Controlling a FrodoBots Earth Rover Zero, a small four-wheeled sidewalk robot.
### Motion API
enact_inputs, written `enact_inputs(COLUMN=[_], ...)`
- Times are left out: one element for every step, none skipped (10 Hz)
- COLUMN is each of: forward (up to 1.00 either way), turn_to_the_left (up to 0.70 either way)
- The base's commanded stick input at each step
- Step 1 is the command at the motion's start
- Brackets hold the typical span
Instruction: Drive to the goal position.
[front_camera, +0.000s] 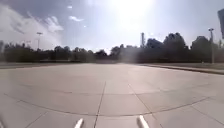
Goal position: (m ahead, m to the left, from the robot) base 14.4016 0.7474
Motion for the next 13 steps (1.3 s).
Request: enact_inputs(forward=[0.7,0.7,0.7,0.7,0.7,0.7,0.7,0.7,0.7,0.7,0.7,0.7,0.7], turn_to_the_left=[0.0,0.0,0.0,0.0,0.0,0.0,0.0,0.0,0.0,0.0,0.0,0.0,0.0])
